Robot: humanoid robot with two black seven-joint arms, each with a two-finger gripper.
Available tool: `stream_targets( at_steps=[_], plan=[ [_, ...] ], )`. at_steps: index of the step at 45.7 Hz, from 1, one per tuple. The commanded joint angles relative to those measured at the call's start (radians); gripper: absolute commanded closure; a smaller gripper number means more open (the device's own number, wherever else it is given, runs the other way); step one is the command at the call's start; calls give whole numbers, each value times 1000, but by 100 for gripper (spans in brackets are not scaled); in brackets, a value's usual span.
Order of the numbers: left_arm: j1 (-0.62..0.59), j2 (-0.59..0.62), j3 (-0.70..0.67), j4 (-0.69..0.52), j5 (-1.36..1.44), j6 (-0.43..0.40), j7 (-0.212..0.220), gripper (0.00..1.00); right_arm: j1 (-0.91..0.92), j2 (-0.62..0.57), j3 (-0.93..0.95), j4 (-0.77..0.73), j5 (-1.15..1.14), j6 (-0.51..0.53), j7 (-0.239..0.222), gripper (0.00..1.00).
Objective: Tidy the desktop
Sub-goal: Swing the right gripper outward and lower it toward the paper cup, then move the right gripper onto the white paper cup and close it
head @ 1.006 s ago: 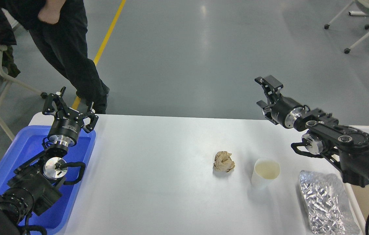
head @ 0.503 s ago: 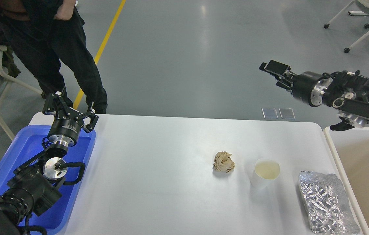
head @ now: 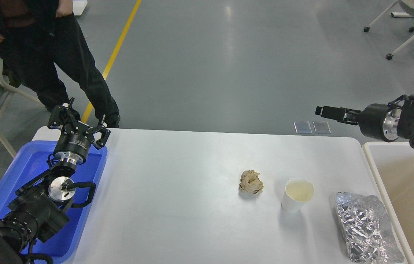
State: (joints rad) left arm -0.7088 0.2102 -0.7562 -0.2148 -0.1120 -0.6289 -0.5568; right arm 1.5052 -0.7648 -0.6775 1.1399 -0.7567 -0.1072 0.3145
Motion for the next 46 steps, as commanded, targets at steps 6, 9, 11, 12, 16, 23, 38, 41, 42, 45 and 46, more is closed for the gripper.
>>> stream_targets(
  at_steps=[6,9,11,12,16,23,38,41,42,45,46],
  plan=[
    [0,0,0,0,0,0,0,0,-8,-13,-62,28,-90,11,-2,0],
    [0,0,0,0,0,0,0,0,-25,-5,-82,18,-96,11,-2,0],
    [0,0,0,0,0,0,0,0,-40,12,-88,14,-98,11,-2,0],
    [0,0,0,0,0,0,0,0,-48,18,-91,11,-98,11,-2,0],
    [0,0,0,0,0,0,0,0,-85,45,-94,4,-98,11,-2,0],
    [0,0,0,0,-2,0,0,0,-118,108,-97,-29,-96,6,-5,0],
    [0,0,0,0,0,0,0,0,-204,234,-119,-152,-101,6,-5,0],
    [0,0,0,0,0,0,0,0,-223,252,-154,-175,-101,6,-2,0],
    [-1,0,0,0,0,0,0,0,-224,257,-163,-175,-101,4,0,0],
    [0,0,0,0,0,0,0,0,-226,262,-171,-175,-104,6,2,0],
    [0,0,0,0,0,0,0,0,-226,262,-171,-175,-108,6,2,0]
  ],
)
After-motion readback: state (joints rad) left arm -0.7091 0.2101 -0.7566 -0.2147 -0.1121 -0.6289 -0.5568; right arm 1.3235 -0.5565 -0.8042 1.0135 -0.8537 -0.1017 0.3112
